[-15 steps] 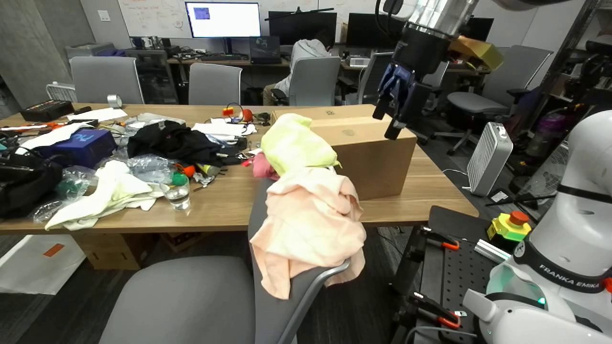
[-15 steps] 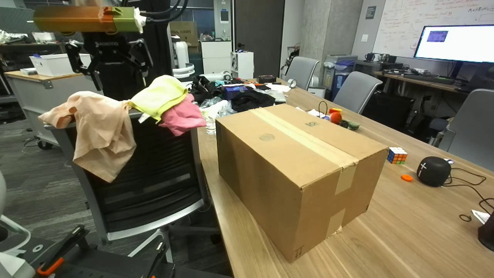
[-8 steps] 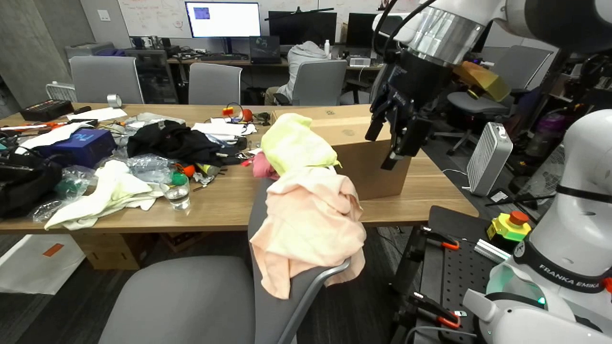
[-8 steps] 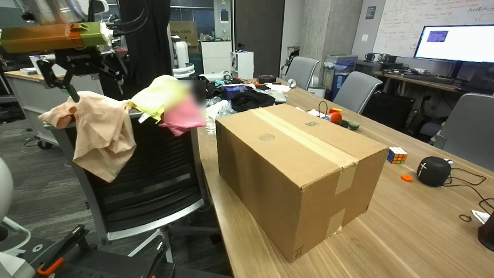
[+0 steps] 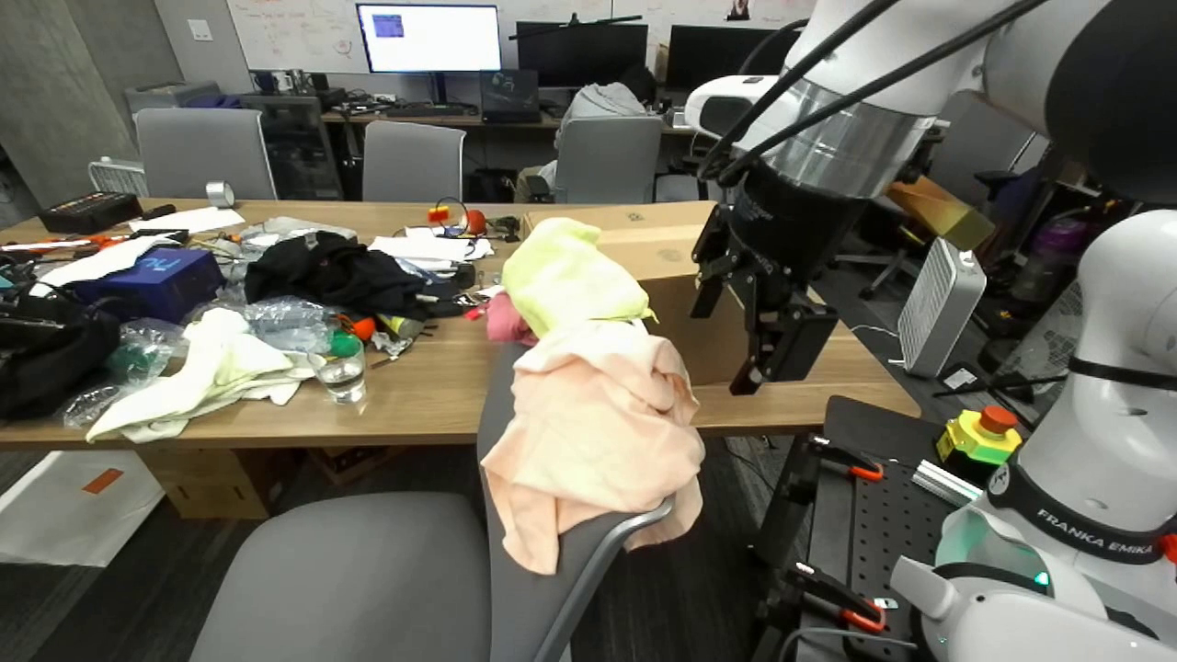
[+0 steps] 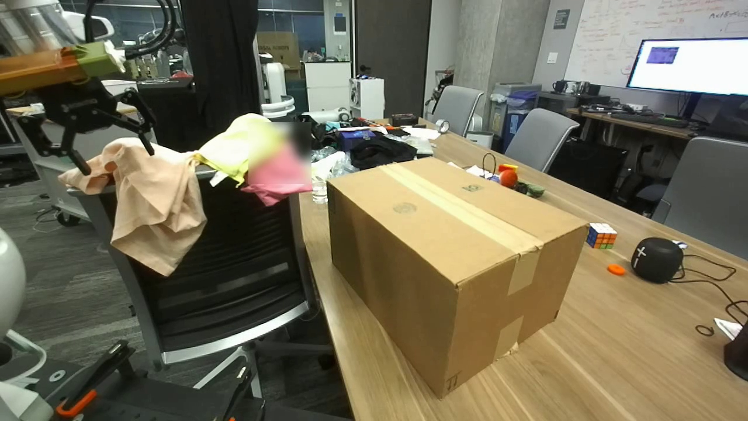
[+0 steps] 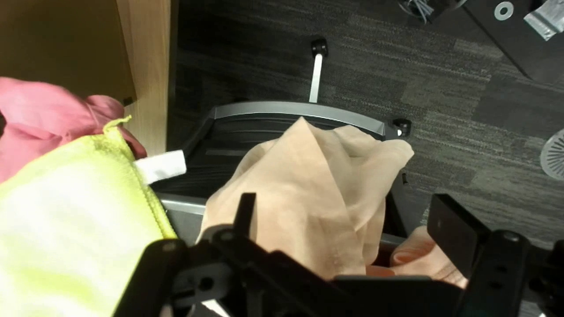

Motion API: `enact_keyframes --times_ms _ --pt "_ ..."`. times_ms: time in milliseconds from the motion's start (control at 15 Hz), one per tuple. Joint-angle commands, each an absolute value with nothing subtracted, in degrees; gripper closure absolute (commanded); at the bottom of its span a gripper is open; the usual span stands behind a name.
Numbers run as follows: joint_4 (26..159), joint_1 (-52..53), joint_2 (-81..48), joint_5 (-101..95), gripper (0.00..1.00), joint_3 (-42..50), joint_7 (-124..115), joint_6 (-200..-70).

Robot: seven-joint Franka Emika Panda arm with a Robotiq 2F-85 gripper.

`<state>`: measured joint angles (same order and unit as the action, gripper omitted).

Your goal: Put the shirts on the chair onto the box

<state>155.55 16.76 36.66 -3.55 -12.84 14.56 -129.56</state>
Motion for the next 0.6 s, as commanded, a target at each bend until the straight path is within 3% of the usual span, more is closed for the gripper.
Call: enact_keyframes --times_ms 0,533 --pt "150.6 16.6 31.2 -7.4 0.0 -14.8 12.2 -129.0" --pt "145.2 16.4 25.8 -8.8 0.0 -14.4 10.5 -130.7"
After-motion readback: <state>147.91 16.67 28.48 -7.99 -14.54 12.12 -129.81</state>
